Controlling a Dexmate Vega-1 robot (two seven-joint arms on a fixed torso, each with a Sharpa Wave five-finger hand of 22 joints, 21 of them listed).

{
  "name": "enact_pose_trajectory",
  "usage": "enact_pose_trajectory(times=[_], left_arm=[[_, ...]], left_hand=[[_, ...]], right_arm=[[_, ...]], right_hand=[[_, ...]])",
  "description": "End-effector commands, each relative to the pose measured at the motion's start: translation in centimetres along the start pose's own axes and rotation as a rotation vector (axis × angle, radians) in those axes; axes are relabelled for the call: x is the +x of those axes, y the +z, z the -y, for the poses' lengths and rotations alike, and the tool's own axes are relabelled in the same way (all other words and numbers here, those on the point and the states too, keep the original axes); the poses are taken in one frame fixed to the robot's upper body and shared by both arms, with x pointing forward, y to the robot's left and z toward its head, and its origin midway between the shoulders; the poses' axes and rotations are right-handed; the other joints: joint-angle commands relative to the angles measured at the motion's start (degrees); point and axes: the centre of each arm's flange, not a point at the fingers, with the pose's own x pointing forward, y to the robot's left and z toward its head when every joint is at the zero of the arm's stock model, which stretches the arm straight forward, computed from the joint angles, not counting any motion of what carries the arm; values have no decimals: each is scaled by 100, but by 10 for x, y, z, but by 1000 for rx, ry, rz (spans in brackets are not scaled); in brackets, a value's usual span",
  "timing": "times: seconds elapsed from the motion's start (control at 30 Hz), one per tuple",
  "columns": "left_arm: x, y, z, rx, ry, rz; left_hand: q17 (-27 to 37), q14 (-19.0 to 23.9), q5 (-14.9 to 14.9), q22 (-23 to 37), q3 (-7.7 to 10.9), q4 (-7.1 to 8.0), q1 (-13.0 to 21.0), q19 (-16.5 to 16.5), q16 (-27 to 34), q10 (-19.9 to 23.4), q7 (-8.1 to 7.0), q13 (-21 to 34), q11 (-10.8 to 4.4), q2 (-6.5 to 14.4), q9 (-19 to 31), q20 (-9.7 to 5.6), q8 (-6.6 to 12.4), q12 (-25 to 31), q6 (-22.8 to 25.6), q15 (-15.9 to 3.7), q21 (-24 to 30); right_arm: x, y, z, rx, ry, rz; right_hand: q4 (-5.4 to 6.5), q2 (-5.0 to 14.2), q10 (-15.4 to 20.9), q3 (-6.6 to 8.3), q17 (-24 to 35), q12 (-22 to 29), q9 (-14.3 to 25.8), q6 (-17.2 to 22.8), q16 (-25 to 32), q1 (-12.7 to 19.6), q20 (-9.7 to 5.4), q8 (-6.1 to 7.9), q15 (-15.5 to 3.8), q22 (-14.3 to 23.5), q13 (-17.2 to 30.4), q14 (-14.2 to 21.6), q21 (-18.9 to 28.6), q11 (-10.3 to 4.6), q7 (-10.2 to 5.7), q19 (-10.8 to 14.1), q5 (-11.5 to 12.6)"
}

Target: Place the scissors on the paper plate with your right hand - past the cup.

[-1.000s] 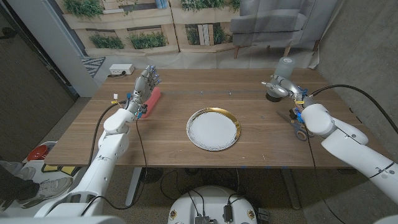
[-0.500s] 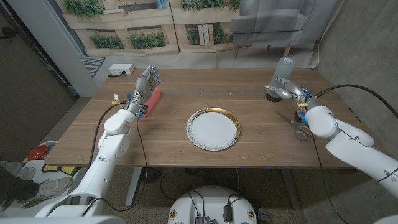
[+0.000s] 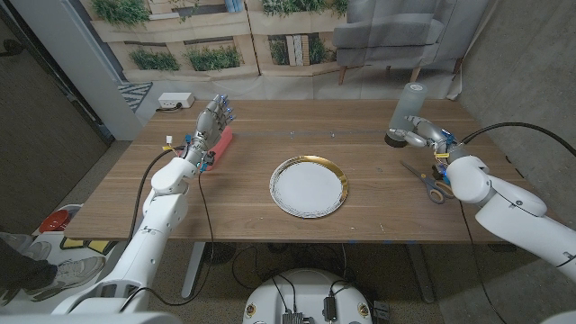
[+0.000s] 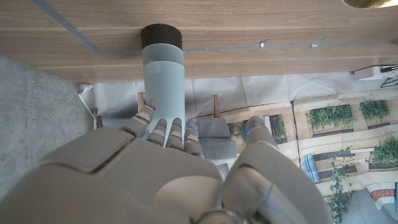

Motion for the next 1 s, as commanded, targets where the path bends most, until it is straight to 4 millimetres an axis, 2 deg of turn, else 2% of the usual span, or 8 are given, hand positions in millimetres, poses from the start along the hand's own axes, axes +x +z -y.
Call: enact_pose_trajectory(times=[0.03,0.1,0.13,0.17,0.57,0.6,0.67,1.0], left_arm=[[3,1,5,-1,-9,1],[3,0,5,-1,-10,0],[3,0,6,-1,-10,-1],[3,0,6,-1,-10,-1],[3,-1,6,-4,-9,-6],[3,-1,6,-4,-10,-7],[3,-1,5,-2,-8,-7],[4,-2,4,-3,-9,-9]], left_hand=[[22,-785,51,9,-15,-15,-28,-566,21,-555,-40,17,23,23,15,35,27,20,-119,30,-15],[22,-785,52,10,-16,-14,-28,-562,20,-546,-40,18,25,25,15,39,31,23,-105,29,-20],[23,-785,52,10,-16,-14,-29,-561,20,-551,-39,18,-35,26,16,39,29,21,-107,29,-24],[23,-784,52,10,-17,-14,-29,-558,20,-556,-37,18,22,26,16,37,28,19,-105,32,-25],[22,-783,53,11,-18,-13,-28,-553,20,-552,-32,18,19,31,17,43,30,20,-86,32,-40],[22,-783,54,11,-17,-13,-27,-547,19,-558,-33,18,-58,33,17,40,29,17,-87,27,-42],[22,-781,54,12,-19,-13,-26,-542,20,-544,-30,18,34,34,17,43,29,22,-81,34,-49],[22,-775,54,12,-20,-14,-23,-529,21,-547,-37,18,18,36,18,43,25,20,-80,35,-63]], right_arm=[[-7,-10,1,-65,4,-52],[-7,-12,0,-73,6,-58],[-7,-13,0,-76,8,-63],[-7,-13,-1,-80,9,-65],[-7,-20,-5,-129,30,-108],[-7,-20,-5,-133,32,-110],[-7,-21,-6,-137,38,-115],[-4,-23,-9,-163,52,-140]], right_hand=[[-53,23,67,30,14,-21,31,34,-2,67,42,13,-12,17,27,45,-16,-37,-33,14,-36],[-58,36,72,35,14,-20,32,47,-3,78,66,16,-13,17,27,47,-13,-28,-44,22,-38],[-60,41,74,37,14,-21,32,52,-3,83,78,17,-10,17,27,48,-13,-27,-53,24,-39],[-64,48,73,40,14,-22,33,57,-2,89,102,18,-9,17,27,52,-13,-43,-52,24,-41],[-93,147,97,86,15,-22,35,114,10,167,159,32,-46,20,28,108,-4,-50,-70,64,-51],[-96,159,97,93,15,-23,36,118,11,177,164,32,-46,20,28,112,-3,-45,-71,67,-52],[-104,190,103,112,16,-22,36,135,12,203,169,37,-46,20,28,121,-2,-47,-72,72,-53],[-150,309,144,191,15,-15,36,177,8,320,172,43,-57,20,27,139,-3,-41,-75,87,-64]])
